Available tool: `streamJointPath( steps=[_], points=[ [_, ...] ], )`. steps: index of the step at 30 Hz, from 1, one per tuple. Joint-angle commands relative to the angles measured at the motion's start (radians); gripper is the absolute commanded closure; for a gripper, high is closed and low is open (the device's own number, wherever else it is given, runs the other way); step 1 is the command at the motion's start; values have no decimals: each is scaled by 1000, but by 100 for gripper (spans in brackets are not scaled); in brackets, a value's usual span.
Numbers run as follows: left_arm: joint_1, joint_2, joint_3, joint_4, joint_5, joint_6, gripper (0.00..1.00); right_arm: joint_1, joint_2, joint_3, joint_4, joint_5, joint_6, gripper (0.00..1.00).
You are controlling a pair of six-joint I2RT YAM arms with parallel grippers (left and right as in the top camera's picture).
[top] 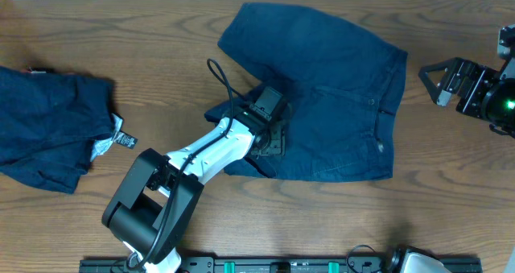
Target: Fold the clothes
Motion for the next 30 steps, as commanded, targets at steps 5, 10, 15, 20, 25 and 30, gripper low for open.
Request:
streamJointPath(
  steps=[5, 10, 15, 20, 25, 30],
  points=[
    [-2, 7, -4, 51, -2, -36, 30, 8, 3, 19, -1, 2, -14, 1],
    [-4, 8, -4, -21, 3, -40, 30, 8, 3, 19, -2, 2, -14, 1],
    [0, 8, -7, -131, -130, -38, 28, 8, 3, 19, -9, 2, -25, 1],
    [26, 9, -8, -73, -137, -35, 27, 8, 3, 19, -15, 2, -29, 1],
    [31, 10, -8, 31, -137, -36, 27, 8, 3, 19, -16, 2, -29, 1],
    [31, 29, -8, 66, -137, -59, 28, 8, 3, 19, -16, 2, -29, 1]
  ],
)
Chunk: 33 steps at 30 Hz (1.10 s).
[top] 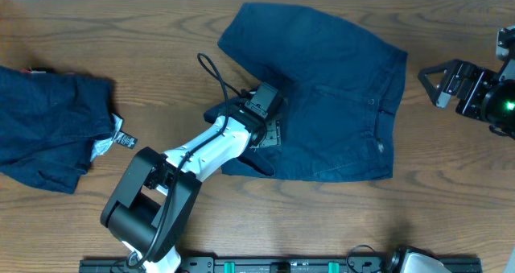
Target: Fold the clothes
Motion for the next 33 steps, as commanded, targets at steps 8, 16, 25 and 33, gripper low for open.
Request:
streamJointPath(
  steps=[8, 16, 25, 33],
  points=[
    [3, 92, -5, -52, -24, -24, 28, 8, 2, 19, -12, -1, -29, 1],
    [8, 94, -5, 17, -50, -25, 69, 8, 2, 19, -12, -1, -29, 1],
    [8, 97, -5, 50, -49, -26, 94, 8, 2, 19, -8, -1, -29, 1],
    [9, 1, 7, 9, -46, -20, 94, 8, 2, 19, -3, -1, -28, 1]
  ],
)
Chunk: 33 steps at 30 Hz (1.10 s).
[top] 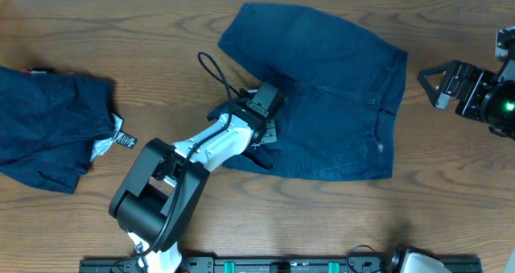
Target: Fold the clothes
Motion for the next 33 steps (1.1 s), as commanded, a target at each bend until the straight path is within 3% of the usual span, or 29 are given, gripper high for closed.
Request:
streamJointPath(
  steps=[1, 12, 26, 29, 33],
  points=[
    [1, -81, 0, -14, -3, 12, 94, 8, 2, 19, 5, -1, -19, 1],
    [41, -370, 0, -30, -92, 64, 94, 8, 2, 19, 2, -2, -19, 1],
    [81, -365, 0, -128, -80, 109, 88, 8, 2, 19, -1, -2, -19, 1],
    [82, -365, 0, -127, -82, 109, 94, 8, 2, 19, -3, -2, -19, 1],
    [104, -365, 0, -117, -105, 116, 94, 8, 2, 19, -3, -2, -19, 1]
  ],
)
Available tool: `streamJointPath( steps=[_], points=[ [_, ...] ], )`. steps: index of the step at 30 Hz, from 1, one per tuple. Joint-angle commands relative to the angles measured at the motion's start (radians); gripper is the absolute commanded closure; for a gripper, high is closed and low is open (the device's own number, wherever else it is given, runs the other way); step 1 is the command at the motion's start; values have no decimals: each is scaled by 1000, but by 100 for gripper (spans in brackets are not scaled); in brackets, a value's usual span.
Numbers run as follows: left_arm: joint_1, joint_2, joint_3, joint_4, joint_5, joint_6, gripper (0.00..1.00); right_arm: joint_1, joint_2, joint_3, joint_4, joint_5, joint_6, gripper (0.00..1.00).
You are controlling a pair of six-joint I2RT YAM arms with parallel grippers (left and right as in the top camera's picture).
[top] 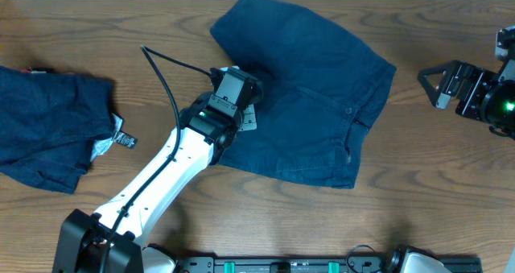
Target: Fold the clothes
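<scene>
A pair of dark blue shorts (310,88) lies spread across the middle of the wooden table in the overhead view. My left gripper (250,118) is at the shorts' lower-left edge and shut on the cloth there, with a bit of white label showing at its fingers. At the table's right edge, clear of the shorts, my right gripper (428,84) stands open and holds nothing.
A second dark blue garment (48,128) lies crumpled at the far left, a white tag (109,144) at its right side. The left arm's black cable (165,72) loops above the table. Bare wood shows along the front edge.
My left gripper has moved up and to the left, and the shorts have shifted left with it; their lower-right corner has drawn in. The right arm has not moved.
My left gripper sat low on the shorts' lower-left part at the oldest moment, then edged slightly up and left over the two following moments while the shorts lay still. Now it holds the cloth farther left, and the whole garment has shifted. The right gripper stayed open throughout.
</scene>
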Motion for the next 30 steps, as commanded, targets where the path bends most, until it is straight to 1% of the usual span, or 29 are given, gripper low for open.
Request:
streamJointPath(
  steps=[1, 4, 8, 12, 13, 14, 16, 17, 18, 20, 21, 22, 24, 25, 28, 30],
  points=[
    [33, 3, 3, 6, -60, 22, 94, 8, 2, 19, -5, -2, -13, 1],
    [87, 4, 3, 31, -124, 42, 94, 8, 2, 19, -6, -2, -13, 1],
    [196, 4, 3, 119, -134, 113, 94, 8, 2, 19, -6, -2, -13, 1],
    [306, 5, 3, 189, -134, 117, 94, 8, 2, 19, -9, -2, -13, 1],
    [327, 7, 3, 200, -134, 119, 90, 8, 2, 19, -12, -2, -13, 1],
    [349, 10, 3, 211, -134, 119, 73, 8, 2, 19, -15, -2, -13, 1],
    [383, 21, 3, 223, -133, 119, 30, 8, 2, 19, -21, -2, -13, 1],
    [396, 32, 3, 224, -132, 119, 4, 8, 2, 19, -25, -2, -13, 1],
    [405, 41, 3, 224, -120, 119, 1, 8, 2, 19, -28, -2, -13, 1],
    [415, 61, 3, 218, -63, 122, 1, 8, 2, 19, -36, -1, -13, 1],
    [415, 67, 3, 212, -29, 129, 18, 8, 2, 19, -39, -1, -13, 1],
    [414, 69, 3, 201, 8, 138, 40, 8, 2, 19, -45, 0, -18, 1],
    [411, 66, 3, 169, 57, 137, 67, 8, 2, 19, -59, 11, -41, 1],
    [409, 64, 3, 147, 76, 137, 69, 8, 2, 19, -68, 37, -40, 1],
    [409, 46, 3, 45, 93, 138, 66, 8, 2, 19, -90, 140, -39, 1],
    [411, 24, 3, -41, 92, 144, 67, 8, 2, 19, -88, 169, -32, 1]
  ],
)
